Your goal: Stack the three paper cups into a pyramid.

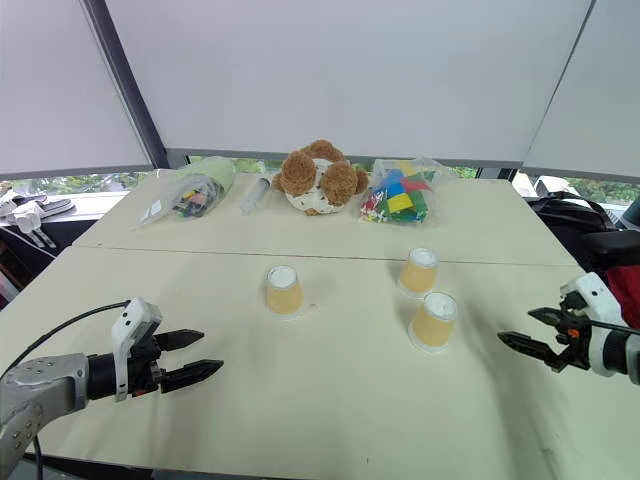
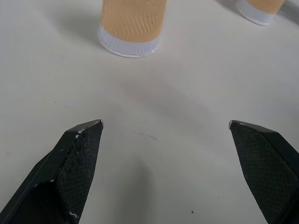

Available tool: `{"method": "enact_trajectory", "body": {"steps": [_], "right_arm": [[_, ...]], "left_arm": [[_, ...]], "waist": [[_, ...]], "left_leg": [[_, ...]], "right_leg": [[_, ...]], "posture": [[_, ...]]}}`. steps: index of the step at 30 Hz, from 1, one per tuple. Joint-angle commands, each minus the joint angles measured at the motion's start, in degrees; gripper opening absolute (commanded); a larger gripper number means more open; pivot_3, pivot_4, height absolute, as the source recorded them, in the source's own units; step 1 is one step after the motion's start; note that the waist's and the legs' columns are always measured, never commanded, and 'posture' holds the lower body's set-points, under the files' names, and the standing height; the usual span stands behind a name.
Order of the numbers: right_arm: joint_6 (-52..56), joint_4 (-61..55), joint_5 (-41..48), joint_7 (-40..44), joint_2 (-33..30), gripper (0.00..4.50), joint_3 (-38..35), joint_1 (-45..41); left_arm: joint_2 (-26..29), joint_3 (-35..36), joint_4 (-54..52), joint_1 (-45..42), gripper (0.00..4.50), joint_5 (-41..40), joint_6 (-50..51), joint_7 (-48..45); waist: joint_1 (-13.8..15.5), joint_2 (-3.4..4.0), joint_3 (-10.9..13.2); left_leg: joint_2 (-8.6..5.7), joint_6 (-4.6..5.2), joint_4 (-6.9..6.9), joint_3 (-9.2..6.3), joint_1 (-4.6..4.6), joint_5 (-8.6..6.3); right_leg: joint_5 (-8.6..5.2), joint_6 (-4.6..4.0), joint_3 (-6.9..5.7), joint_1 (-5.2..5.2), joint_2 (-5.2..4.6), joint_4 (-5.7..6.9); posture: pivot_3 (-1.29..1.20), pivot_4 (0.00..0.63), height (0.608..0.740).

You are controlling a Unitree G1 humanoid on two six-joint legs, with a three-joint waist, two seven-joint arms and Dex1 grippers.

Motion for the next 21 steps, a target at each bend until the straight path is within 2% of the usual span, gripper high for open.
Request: {"method": "enact_trajectory", "body": {"steps": [1, 15, 21], "right_arm": [[-1.3, -0.3, -0.3, -0.2, -0.1, 4.5, -0.8, -0.5], [-4.5, 2.6, -1.6, -2.0, 1.4, 4.5, -0.1, -3.2], [-7.2, 3.4, -2.8, -4.8, 0.8, 4.5, -1.8, -3.4]], "left_arm": [[-0.1, 1.3, -1.7, -0.1, 4.45, -0.2, -1.3, 0.1], [-1.0, 0.6, -1.2, -2.4, 4.45, -0.1, -1.1, 2.0], [0.5, 0.8, -0.5, -7.7, 4.45, -0.7, -0.5, 1.2]], "waist": [[0.0, 0.0, 0.0], [0.1, 0.0, 0.0], [0.2, 0.0, 0.0]], "left_leg": [[0.0, 0.0, 0.0, 0.0, 0.0, 0.0], [-0.01, 0.0, 0.02, 0.02, 0.0, 0.0], [-0.02, 0.0, 0.05, 0.12, 0.0, 0.0]], "right_leg": [[0.0, 0.0, 0.0, 0.0, 0.0, 0.0], [0.02, 0.03, -0.01, 0.02, 0.01, 0.0], [0.03, 0.05, -0.02, 0.05, 0.03, 0.01]], "posture": [[0.0, 0.15, 0.74], [0.0, 0.15, 0.74], [0.0, 0.15, 0.74]]}}
